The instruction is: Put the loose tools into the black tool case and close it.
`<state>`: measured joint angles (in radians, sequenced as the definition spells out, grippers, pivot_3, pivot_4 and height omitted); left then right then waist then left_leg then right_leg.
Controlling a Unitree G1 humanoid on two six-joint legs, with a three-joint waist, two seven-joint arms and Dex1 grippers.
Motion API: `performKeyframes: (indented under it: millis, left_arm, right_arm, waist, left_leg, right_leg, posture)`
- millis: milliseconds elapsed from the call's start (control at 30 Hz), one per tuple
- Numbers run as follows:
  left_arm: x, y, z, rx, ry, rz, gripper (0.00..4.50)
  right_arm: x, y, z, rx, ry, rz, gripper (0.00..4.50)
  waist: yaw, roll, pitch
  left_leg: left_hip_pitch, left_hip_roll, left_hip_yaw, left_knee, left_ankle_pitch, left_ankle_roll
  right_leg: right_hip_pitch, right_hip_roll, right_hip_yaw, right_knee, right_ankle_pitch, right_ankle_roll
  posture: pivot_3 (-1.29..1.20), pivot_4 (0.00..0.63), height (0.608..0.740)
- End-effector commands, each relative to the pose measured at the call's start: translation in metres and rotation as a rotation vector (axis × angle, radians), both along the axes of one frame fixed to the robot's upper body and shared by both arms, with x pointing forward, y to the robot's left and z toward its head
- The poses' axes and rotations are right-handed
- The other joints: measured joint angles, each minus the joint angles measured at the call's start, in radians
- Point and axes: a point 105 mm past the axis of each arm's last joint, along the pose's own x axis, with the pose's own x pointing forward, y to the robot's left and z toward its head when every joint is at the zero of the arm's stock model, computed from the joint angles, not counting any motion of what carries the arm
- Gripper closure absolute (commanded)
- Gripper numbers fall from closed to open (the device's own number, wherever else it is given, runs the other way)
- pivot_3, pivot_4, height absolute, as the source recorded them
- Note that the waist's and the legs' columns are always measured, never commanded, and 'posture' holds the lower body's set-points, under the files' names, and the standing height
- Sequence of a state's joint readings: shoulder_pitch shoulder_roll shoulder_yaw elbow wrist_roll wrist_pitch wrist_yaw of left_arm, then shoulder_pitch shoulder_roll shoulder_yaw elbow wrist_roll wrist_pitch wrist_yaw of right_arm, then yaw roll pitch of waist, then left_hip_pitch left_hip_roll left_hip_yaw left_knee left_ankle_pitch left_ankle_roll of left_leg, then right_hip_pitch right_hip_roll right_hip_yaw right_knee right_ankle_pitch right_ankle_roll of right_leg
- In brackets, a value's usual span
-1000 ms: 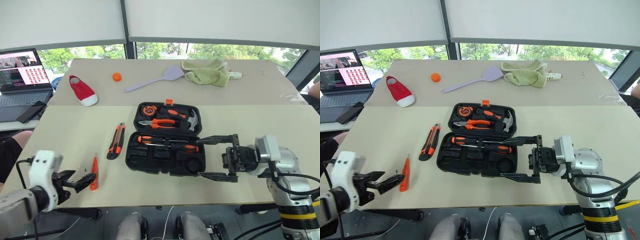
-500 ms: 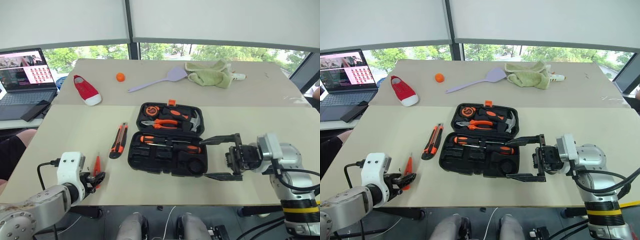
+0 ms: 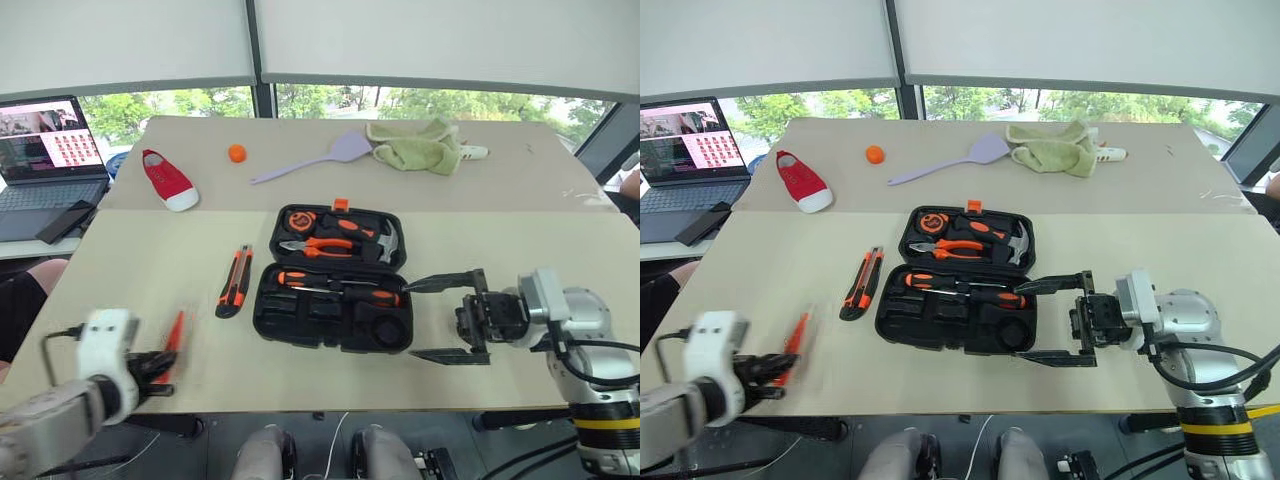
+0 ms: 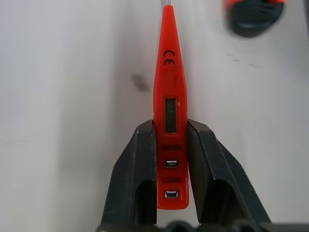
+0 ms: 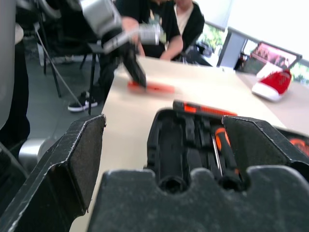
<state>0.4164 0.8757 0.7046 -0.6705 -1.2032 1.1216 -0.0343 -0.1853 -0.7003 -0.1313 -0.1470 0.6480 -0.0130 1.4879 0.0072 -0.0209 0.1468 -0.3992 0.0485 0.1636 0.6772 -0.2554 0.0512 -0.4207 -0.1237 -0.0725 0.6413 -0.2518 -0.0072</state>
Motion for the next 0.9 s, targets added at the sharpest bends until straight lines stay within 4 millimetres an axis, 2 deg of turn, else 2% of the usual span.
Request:
performKeyframes:
  millis: [33,100,200,267,300,367,400,500,667,800,900]
  left_arm:
    - [0.015,-0.032,0.042,0.079,-0.236,-0.491,4.06]
    - [0.019,-0.052,0.046,0.129,-0.268,-0.764,4.06]
    - [0.031,-0.082,0.048,0.113,-0.265,-1.067,4.06]
    - [0.046,-0.100,0.051,0.126,-0.280,-1.198,4.06]
    - [0.054,-0.109,0.049,0.148,-0.268,-1.257,4.06]
    - [0.067,-0.121,0.042,0.201,-0.212,-1.357,4.06]
    - [0.072,-0.127,0.037,0.232,-0.183,-1.404,4.06]
    - [0.087,-0.139,0.022,0.303,-0.121,-1.466,4.06]
    - [0.110,-0.153,0.010,0.405,-0.094,-1.476,4.06]
    - [0.126,-0.168,0.011,0.436,-0.134,-1.454,4.06]
    - [0.129,-0.172,0.012,0.465,-0.134,-1.480,4.06]
  right_arm:
    - [0.004,-0.011,0.010,-0.020,-0.040,-0.076,0.00]
    - [0.007,-0.016,0.009,-0.029,-0.035,-0.111,0.00]
    - [0.012,-0.019,0.008,-0.051,-0.030,-0.159,0.00]
    - [0.016,-0.018,0.008,-0.067,-0.017,-0.191,0.00]
    - [0.018,-0.017,0.009,-0.086,-0.003,-0.212,0.00]
    - [0.020,-0.016,0.008,-0.132,0.043,-0.254,0.00]
    - [0.019,-0.014,0.007,-0.159,0.059,-0.259,0.00]
    - [0.018,-0.010,0.005,-0.214,0.116,-0.297,0.00]
    - [0.016,-0.006,0.004,-0.273,0.153,-0.346,0.00]
    - [0.013,0.000,0.009,-0.278,0.134,-0.346,0.00]
    - [0.011,0.002,0.009,-0.278,0.132,-0.346,0.00]
  waist:
    - [0.009,0.001,0.001]
    - [0.018,0.002,0.001]
    - [0.024,0.005,0.001]
    - [0.027,0.006,0.002]
    - [0.027,0.006,0.002]
    - [0.026,0.005,0.002]
    - [0.024,0.005,0.003]
    - [0.012,0.004,0.003]
    - [0.006,0.001,0.005]
    - [0.013,-0.001,0.006]
    - [0.013,-0.001,0.006]
  left_leg:
    - [-0.001,0.000,0.000,0.000,0.000,0.000]
    - [-0.002,-0.001,0.001,0.000,0.000,-0.001]
    - [-0.006,-0.002,0.003,-0.001,0.000,-0.001]
    - [-0.008,-0.002,0.003,-0.001,0.000,-0.001]
    - [-0.011,-0.003,0.004,-0.001,0.000,0.000]
    - [-0.011,-0.002,0.004,0.000,0.001,0.001]
    - [-0.012,-0.002,0.005,0.002,0.006,0.011]
    - [-0.013,-0.002,0.005,0.002,0.007,0.011]
    - [-0.015,0.000,0.004,0.003,0.007,0.011]
    - [-0.015,-0.001,0.003,0.007,0.005,0.015]
    - [-0.016,-0.001,0.003,0.008,0.004,0.016]
  right_leg:
    - [0.000,0.000,0.000,0.000,0.000,0.000]
    - [-0.002,0.000,-0.006,-0.001,0.000,0.000]
    - [-0.006,-0.001,-0.007,-0.003,0.002,0.003]
    - [-0.004,0.002,-0.007,-0.004,0.003,0.005]
    - [-0.003,0.006,-0.007,-0.003,0.007,0.011]
    - [-0.003,0.010,-0.007,-0.004,0.008,0.012]
    - [-0.003,0.012,-0.007,-0.002,0.008,0.012]
    - [-0.004,0.015,-0.006,-0.002,0.007,0.012]
    - [-0.005,0.017,-0.006,-0.002,0.005,0.013]
    - [-0.003,0.015,-0.006,-0.001,0.005,0.014]
    - [-0.003,0.014,-0.006,-0.001,0.006,0.015]
  posture:
    - [0.00,0.150,0.740]
    - [0.00,0.150,0.740]
    - [0.00,0.150,0.740]
    - [0.00,0.150,0.740]
    - [0.00,0.150,0.740]
    - [0.00,0.150,0.740]
    - [0.00,0.150,0.740]
    - [0.00,0.150,0.740]
    - [0.00,0.150,0.740]
    - [0.00,0.150,0.740]
    - [0.00,0.150,0.740]
